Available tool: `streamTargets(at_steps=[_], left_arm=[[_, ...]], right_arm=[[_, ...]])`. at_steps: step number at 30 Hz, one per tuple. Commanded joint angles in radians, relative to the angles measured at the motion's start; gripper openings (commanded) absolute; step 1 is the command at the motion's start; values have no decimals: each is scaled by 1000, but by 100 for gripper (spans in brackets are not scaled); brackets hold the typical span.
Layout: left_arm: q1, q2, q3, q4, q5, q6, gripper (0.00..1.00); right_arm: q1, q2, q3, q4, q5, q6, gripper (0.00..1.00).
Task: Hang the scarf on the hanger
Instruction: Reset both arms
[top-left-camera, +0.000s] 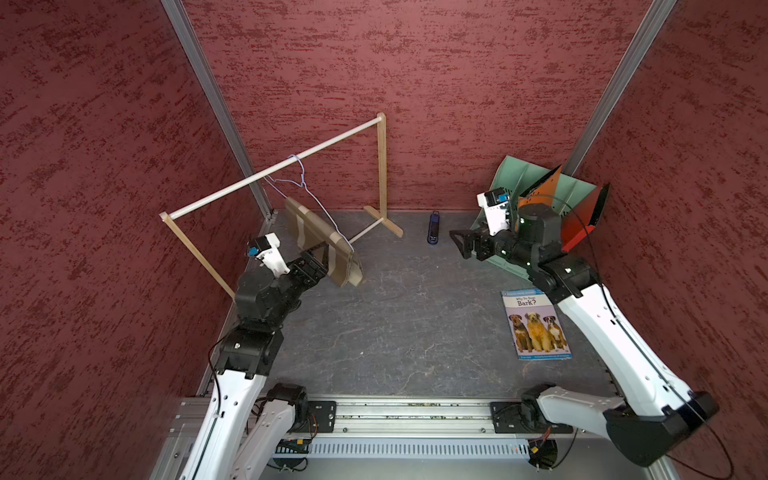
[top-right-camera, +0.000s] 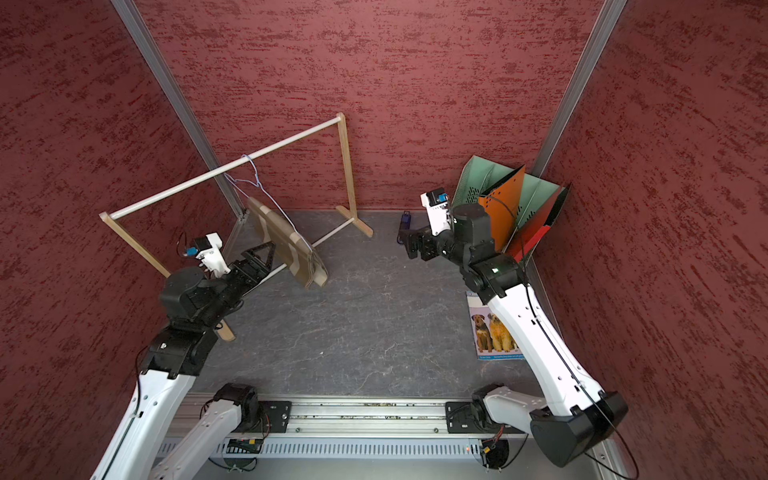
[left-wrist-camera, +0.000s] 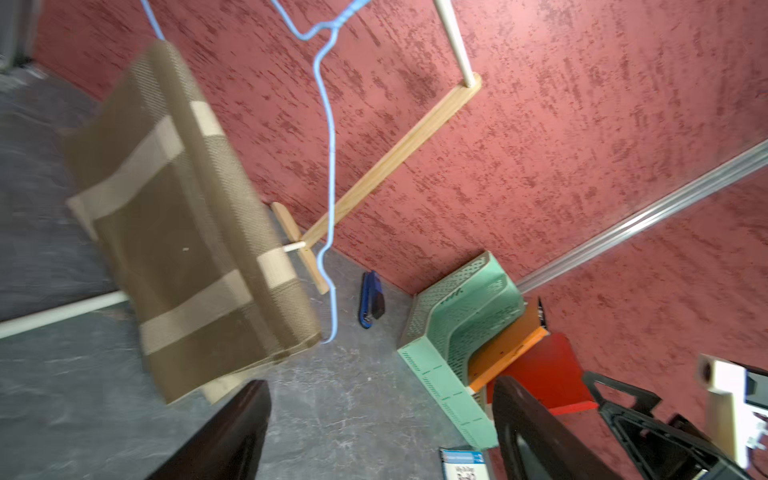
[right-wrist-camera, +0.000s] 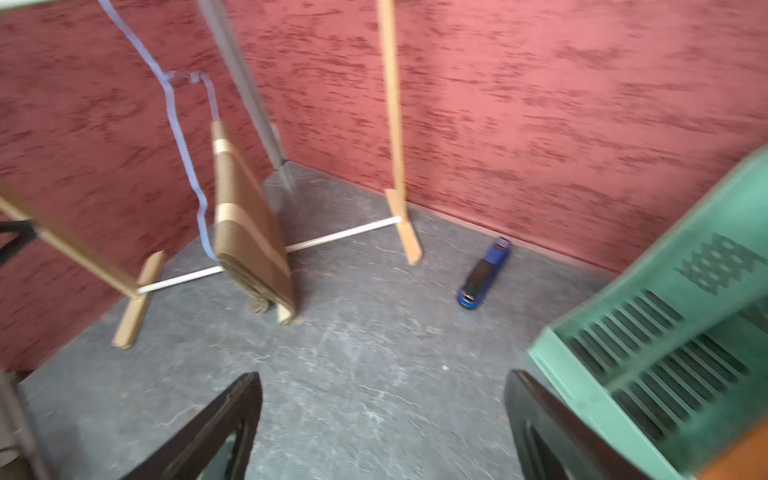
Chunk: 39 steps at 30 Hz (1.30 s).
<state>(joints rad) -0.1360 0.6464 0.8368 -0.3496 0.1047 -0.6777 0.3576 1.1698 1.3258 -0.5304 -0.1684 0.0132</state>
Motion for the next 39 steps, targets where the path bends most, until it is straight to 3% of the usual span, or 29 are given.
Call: streamTargets(at_steps=[1, 5, 8, 14, 18, 28, 36, 39], left_arm=[[-4, -60, -51, -112, -208, 123, 89], [-5, -143, -124, -147, -467, 168, 96], [-5, -161, -170, -145, -585, 210, 100], [-14, -80, -261, 3, -693, 310, 100], [-43, -1, -356, 194, -764, 409, 100], [-32, 142, -566, 680, -619, 597, 100], [53, 278, -613, 869, -465, 610, 100], [77, 332, -639, 957, -411, 614, 100]], right_arm=[[-74, -83, -120, 82, 101, 53, 98], [-171, -189, -320, 195, 206, 112, 98], [-202, -249, -482, 303, 326, 132, 98], [-218, -264, -800, 630, 529, 137, 98], [-222, -182, -898, 810, 548, 124, 98], [-225, 84, -1012, 1250, 472, 20, 98], [-231, 330, -1017, 1579, 414, -88, 98], [-265, 328, -1025, 1570, 348, -58, 98]])
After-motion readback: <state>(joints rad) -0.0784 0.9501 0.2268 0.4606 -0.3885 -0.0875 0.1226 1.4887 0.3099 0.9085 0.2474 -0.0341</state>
